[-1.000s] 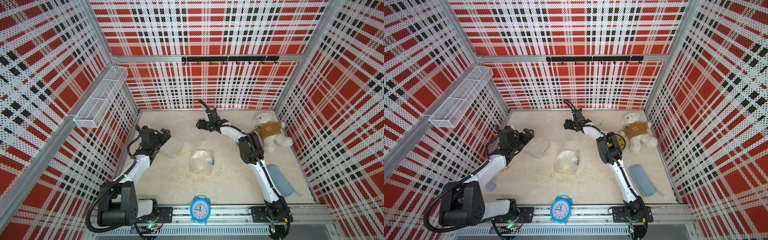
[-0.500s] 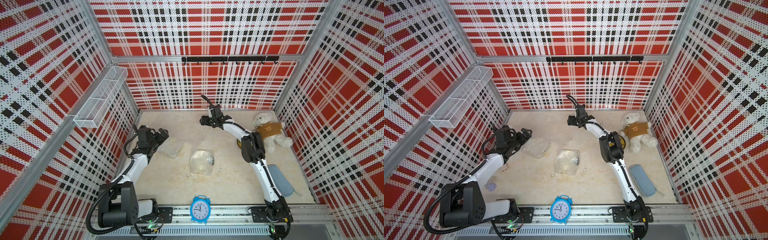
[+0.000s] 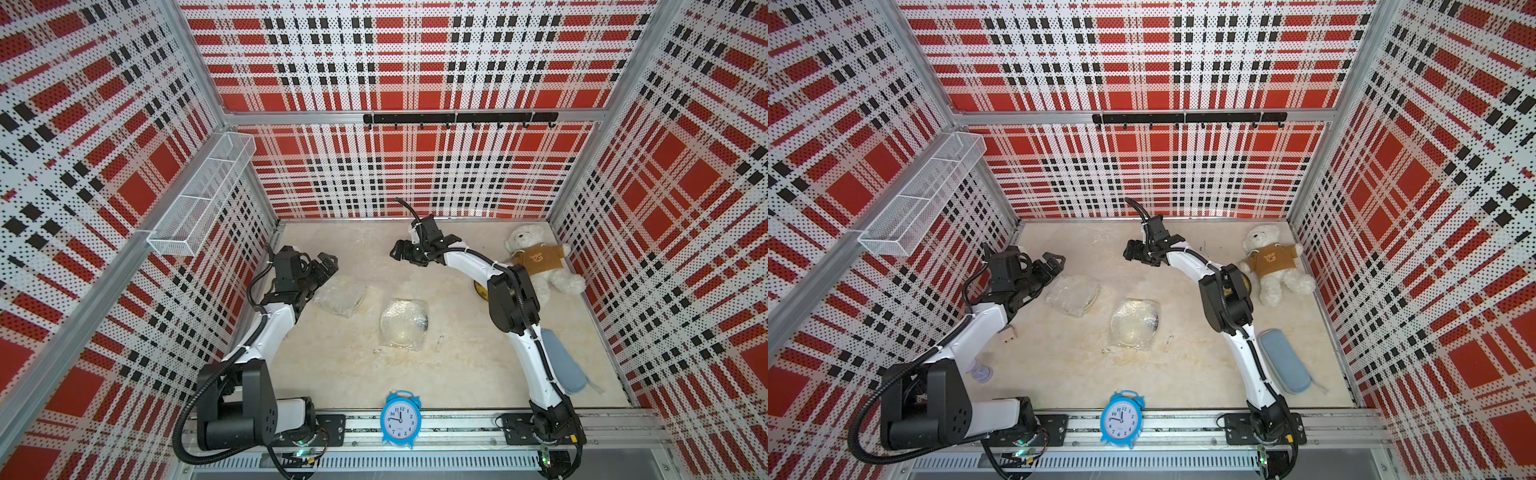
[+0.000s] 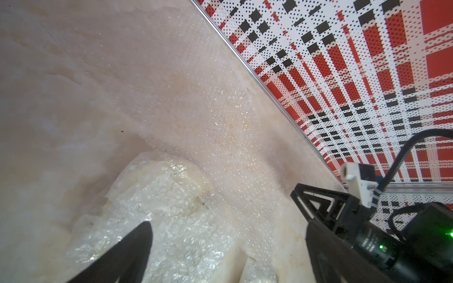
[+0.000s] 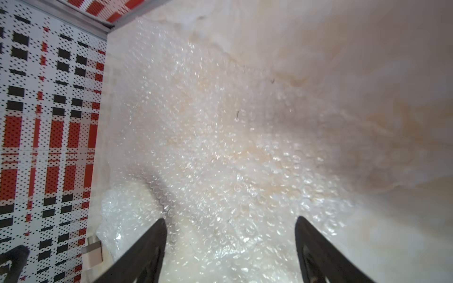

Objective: Unpack dinner plates from bubble wrap
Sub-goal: Adjust the bubble wrap at the center of the board.

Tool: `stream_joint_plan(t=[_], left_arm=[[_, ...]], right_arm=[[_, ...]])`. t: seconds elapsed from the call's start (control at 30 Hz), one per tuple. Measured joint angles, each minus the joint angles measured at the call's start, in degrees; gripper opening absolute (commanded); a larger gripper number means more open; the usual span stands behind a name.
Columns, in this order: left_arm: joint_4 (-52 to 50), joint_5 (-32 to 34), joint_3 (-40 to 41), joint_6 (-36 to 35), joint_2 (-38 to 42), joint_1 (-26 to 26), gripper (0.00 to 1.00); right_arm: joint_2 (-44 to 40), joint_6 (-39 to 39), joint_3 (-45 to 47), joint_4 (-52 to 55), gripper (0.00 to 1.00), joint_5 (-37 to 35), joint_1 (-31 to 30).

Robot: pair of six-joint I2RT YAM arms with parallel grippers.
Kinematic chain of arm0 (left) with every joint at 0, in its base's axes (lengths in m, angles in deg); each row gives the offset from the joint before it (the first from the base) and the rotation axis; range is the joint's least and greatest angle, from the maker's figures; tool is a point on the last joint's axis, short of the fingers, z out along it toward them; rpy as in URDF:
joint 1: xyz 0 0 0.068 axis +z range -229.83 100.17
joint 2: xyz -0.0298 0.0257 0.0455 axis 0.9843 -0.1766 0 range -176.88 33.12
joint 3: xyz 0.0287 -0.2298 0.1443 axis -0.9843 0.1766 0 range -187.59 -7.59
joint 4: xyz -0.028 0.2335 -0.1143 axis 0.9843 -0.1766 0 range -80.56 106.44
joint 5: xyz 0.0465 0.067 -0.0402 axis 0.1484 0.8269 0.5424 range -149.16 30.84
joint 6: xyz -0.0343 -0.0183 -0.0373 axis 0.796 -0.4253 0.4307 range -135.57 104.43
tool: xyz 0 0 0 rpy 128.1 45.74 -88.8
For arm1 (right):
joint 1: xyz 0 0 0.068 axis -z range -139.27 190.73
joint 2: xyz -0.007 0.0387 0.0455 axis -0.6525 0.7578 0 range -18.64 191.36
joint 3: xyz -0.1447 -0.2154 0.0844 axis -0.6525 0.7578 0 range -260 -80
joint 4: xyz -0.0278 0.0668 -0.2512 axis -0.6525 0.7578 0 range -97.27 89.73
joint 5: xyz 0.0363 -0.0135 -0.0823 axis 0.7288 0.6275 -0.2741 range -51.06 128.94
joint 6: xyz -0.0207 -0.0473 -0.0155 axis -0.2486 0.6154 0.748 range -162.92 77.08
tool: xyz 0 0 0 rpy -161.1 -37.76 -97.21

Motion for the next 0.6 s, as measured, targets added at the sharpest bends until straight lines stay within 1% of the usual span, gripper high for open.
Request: stream_joint_plan(t=[0.27,0.6], left_arm=[[-0.17,-0.37,0.00,0.00,-0.52,0.04,0.99],[-0.22,-0.81,-0.02,-0.15,-0.83,0.90,0.99]], right_arm=[[2.14,-1.60,-0.42,1.95,0.84,-0.22,-1.29],[7.04,-1.49,-7.41,5.11,0.84,-3.50,-1.16]])
